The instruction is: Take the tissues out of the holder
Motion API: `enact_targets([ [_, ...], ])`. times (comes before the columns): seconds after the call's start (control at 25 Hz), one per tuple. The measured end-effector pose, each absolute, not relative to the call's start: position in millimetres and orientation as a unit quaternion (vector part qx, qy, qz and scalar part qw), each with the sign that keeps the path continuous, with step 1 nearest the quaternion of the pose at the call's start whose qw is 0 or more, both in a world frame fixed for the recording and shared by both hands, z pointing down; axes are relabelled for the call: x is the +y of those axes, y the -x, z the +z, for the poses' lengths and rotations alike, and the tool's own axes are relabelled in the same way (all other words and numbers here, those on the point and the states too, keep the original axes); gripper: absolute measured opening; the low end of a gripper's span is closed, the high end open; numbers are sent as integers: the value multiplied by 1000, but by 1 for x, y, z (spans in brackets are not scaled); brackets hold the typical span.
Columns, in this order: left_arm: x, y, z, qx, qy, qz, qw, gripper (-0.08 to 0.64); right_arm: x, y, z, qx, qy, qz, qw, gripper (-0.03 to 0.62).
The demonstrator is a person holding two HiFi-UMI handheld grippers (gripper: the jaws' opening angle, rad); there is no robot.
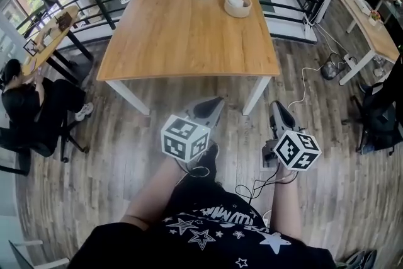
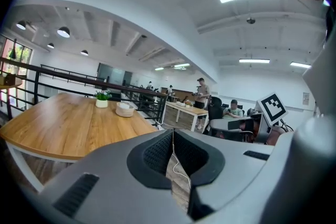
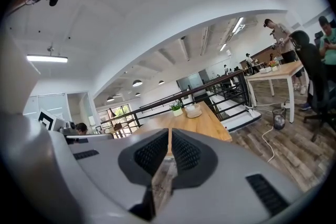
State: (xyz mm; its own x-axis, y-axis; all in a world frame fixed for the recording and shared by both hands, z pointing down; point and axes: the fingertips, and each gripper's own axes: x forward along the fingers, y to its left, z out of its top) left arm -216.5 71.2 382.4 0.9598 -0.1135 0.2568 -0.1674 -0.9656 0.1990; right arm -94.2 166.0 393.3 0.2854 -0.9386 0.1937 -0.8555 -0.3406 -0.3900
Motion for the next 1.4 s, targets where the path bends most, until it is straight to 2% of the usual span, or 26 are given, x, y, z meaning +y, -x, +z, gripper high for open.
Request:
enact_targets([
  [0.32,21,129,393,-38,-985,117,122,17,140,24,402,530,818,-205,87,29],
  [0.6,-54,69,397,-33,-985,119,124,17,65,-37,402,521,826,-203,76,29],
  [1.04,-154,-1,398,-23,-984,113,134,17,-28,-104,405,510,830,-216,72,29],
  [1.4,-184,-43,414,-14,-982,125,140,17,-49,-154,418,488,840,-226,73,29],
])
